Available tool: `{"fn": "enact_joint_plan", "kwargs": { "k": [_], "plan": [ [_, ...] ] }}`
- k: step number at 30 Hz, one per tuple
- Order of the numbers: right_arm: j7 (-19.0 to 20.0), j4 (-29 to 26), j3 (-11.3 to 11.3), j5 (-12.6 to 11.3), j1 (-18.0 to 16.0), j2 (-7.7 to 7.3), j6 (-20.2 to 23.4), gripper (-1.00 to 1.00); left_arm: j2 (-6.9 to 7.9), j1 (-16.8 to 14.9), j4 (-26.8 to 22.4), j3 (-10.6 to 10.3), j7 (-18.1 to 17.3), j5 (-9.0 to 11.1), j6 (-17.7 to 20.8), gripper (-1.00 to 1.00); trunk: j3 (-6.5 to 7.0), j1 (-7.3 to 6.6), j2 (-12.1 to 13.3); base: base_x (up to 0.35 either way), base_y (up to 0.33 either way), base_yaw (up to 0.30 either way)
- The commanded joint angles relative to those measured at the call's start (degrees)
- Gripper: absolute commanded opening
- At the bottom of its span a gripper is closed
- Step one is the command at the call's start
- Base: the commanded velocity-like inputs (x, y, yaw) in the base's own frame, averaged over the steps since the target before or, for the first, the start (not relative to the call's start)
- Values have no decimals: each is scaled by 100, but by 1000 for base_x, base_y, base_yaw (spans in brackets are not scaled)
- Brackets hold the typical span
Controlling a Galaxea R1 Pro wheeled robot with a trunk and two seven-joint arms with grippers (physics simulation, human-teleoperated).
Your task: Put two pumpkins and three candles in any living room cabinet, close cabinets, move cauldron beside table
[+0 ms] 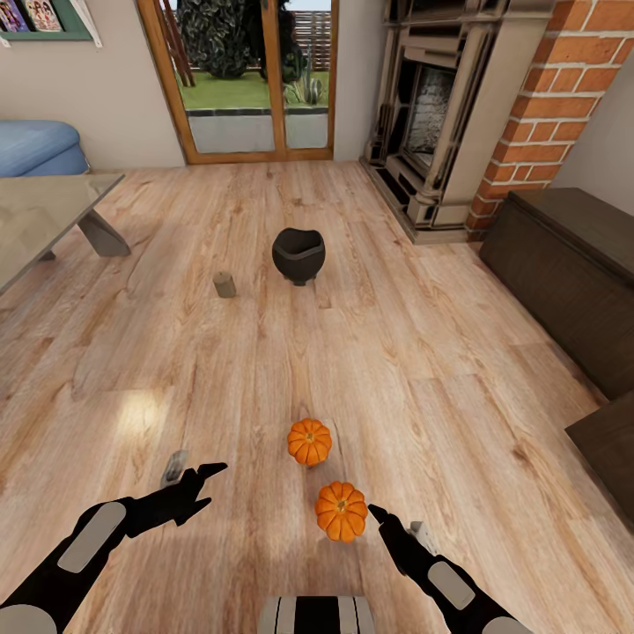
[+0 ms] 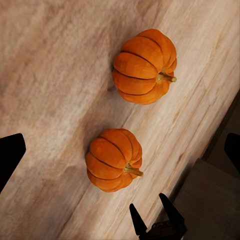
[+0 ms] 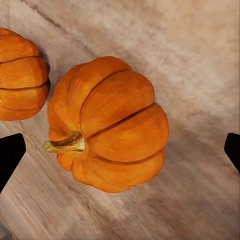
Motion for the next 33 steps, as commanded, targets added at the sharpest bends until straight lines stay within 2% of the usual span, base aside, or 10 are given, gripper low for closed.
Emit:
{"fn": "enact_joint_plan", "kwargs": {
  "k": [1,9,33],
  "plan": [
    [6,-1,32,-52,-2,-3,10,100,5,-3,3,-13,-25,-3,4,100,-4,-1,-1,0,0,0],
    [7,5,33,154,-2,-3,10,100,5,-3,3,-13,-26,1,4,100,-4,-1,-1,0,46,0],
    [7,6,33,170,-2,-3,10,100,5,-3,3,-13,-25,-7,4,100,-4,-1,-1,20,95,0]
  ]
}}
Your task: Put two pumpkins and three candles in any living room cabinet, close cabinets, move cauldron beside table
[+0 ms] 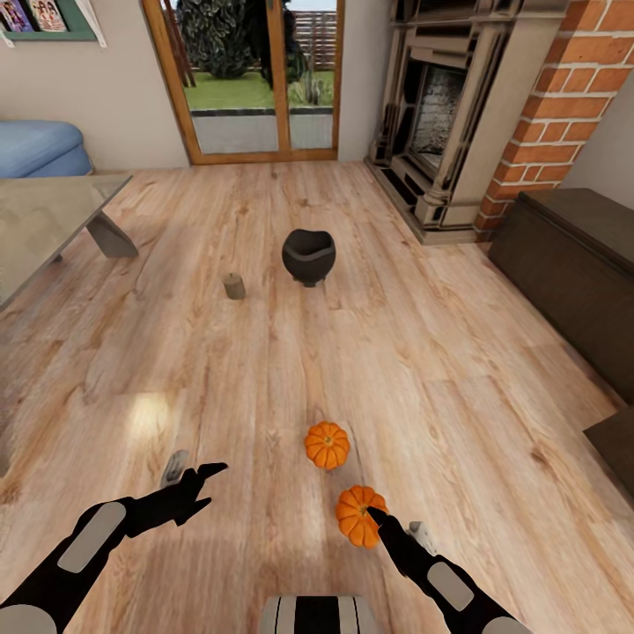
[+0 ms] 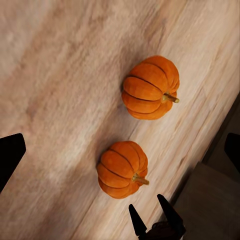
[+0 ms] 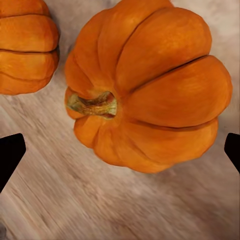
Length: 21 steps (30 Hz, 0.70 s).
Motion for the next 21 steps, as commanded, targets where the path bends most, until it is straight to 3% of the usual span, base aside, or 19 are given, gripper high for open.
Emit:
{"fn": "enact_joint_plan", "kwargs": {
  "k": [1,17,21],
  "plan": [
    [5,0,32,-58,-2,-3,10,100,5,-3,3,-14,-26,-6,3,100,-4,-1,-1,25,40,0],
    [5,0,32,-58,-2,-3,10,100,5,-3,3,-14,-21,-15,3,100,-4,-1,-1,30,6,0],
    [5,0,29,-58,-2,-3,10,100,5,-3,3,-14,-23,-8,3,100,-92,10,-7,1,0,0]
  ]
}}
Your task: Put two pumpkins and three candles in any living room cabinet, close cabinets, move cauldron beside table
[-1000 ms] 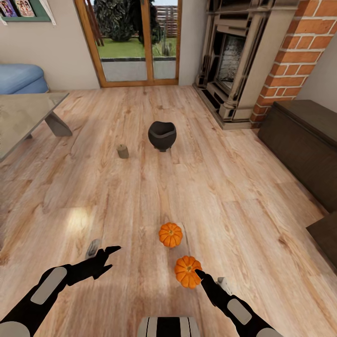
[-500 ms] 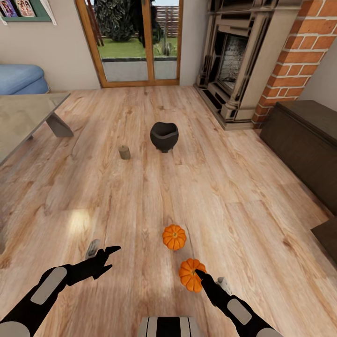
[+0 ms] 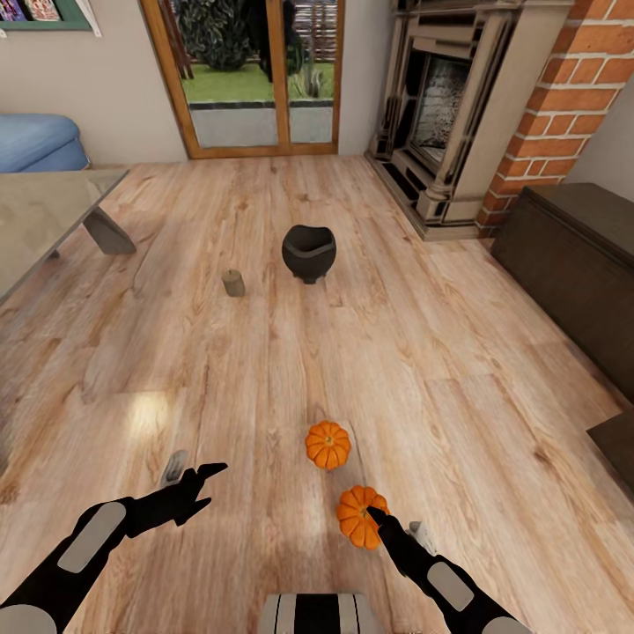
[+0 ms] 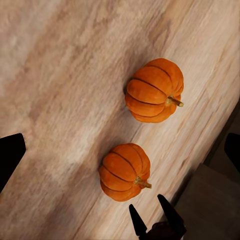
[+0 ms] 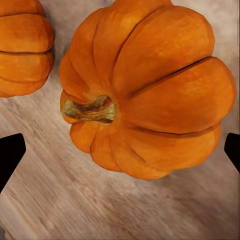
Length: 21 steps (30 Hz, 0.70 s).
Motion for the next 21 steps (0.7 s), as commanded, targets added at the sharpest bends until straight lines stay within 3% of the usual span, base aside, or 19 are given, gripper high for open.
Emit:
{"fn": "enact_joint_plan", "kwargs": {
  "k": [1,4,10,18,21],
  "plan": [
    [5,2,31,-59,-2,-3,11,100,5,-3,2,-13,-23,-3,4,100,-4,-1,-2,0,0,0],
    [5,7,27,-59,-2,-3,11,100,5,-3,2,-13,-23,-3,4,100,-4,-1,-2,0,0,0],
    [3,15,26,-59,-2,-3,11,100,5,-3,2,-17,-23,-2,4,100,-137,14,-10,0,0,0],
    [-3,26,25,-59,-2,-3,11,100,5,-3,2,-14,-23,-2,4,100,-137,14,-10,0,0,0],
    [-3,26,25,-59,-2,-3,11,100,5,-3,2,-16,-24,-2,4,100,-204,22,-14,0,0,0]
  ]
}}
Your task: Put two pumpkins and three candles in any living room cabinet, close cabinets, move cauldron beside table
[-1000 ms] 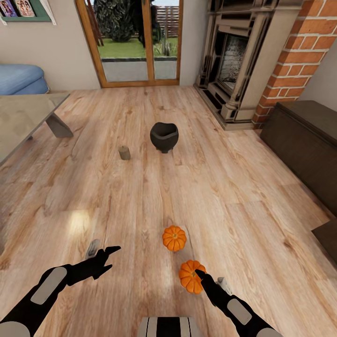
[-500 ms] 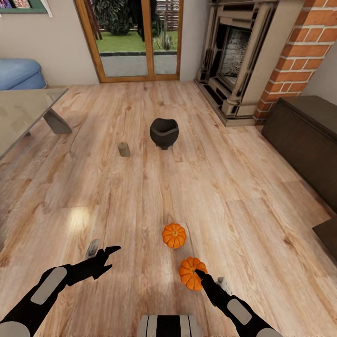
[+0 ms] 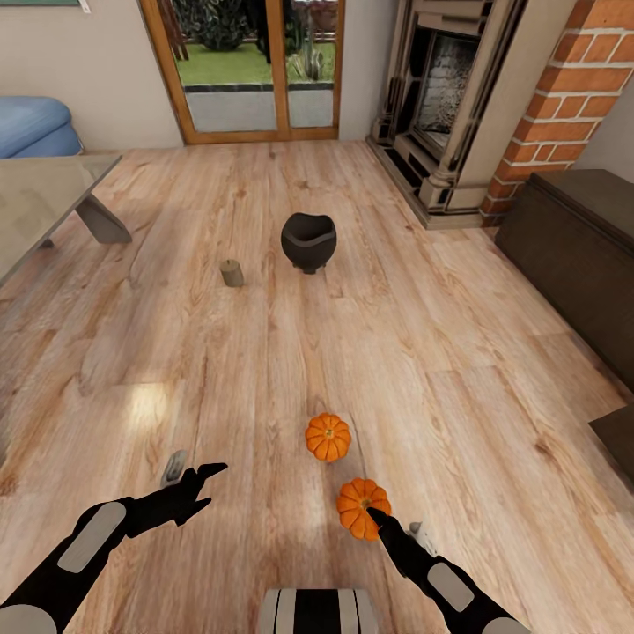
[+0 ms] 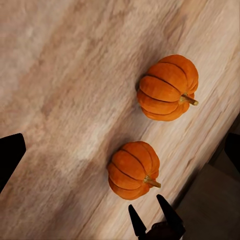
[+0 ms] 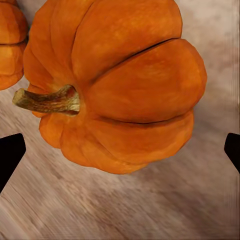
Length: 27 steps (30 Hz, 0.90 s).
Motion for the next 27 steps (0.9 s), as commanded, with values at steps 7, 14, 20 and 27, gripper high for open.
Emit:
{"fn": "enact_joint_plan", "kwargs": {
  "k": [7,14,20,27],
  "plan": [
    [5,3,31,-59,-2,-3,11,100,5,-3,2,-18,-23,-8,4,100,-4,-1,-2,0,0,0],
    [5,3,31,-59,-2,-3,16,100,5,-3,1,-19,-20,-27,4,100,-4,-1,-2,74,-47,0],
    [5,1,31,-59,-2,-3,20,100,5,-3,2,-19,-23,-30,4,100,-4,-1,-2,24,-17,0],
    [13,0,31,-59,-2,-3,20,100,5,-3,2,-19,-20,-30,4,100,-4,-1,-2,67,48,0]
  ]
}}
